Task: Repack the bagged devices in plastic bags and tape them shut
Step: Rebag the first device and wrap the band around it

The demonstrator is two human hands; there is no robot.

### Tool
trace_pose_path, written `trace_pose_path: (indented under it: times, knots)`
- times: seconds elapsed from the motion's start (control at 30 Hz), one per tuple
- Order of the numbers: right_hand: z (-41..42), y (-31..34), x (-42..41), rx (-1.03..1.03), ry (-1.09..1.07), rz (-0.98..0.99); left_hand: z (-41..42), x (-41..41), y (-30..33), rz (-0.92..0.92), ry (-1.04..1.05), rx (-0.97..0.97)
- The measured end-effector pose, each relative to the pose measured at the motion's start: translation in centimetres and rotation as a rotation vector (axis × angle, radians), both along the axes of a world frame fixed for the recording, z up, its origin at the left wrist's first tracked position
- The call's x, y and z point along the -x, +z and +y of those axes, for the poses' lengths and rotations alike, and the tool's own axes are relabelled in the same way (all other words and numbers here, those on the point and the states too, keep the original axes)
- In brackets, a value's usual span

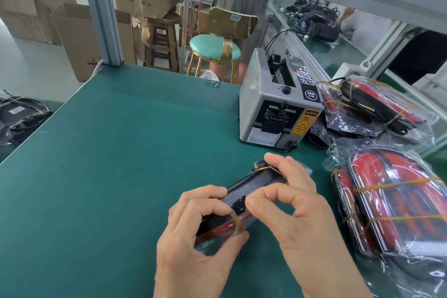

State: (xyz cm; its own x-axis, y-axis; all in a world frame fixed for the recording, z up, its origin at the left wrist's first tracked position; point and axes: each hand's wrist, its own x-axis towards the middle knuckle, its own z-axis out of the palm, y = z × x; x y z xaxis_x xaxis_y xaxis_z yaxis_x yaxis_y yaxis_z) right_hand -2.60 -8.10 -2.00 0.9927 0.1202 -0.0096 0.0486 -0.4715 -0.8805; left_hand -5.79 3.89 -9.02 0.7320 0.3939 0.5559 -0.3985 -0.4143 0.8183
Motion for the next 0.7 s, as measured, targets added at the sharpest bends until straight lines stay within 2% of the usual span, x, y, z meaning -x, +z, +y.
trace_pose_path:
  times: [0.57,0.7]
  knots:
    - [0.43,-0.23,0.12,0.028,-0.012,-0.013,-0.30,-0.24,-0.18,-0.020,0.014,0.012]
    - [0.41,-0.43,0.12,-0.036,-0.061,-0.031,-0.27,-0.19,-0.12,-0.018,0.016,0.003]
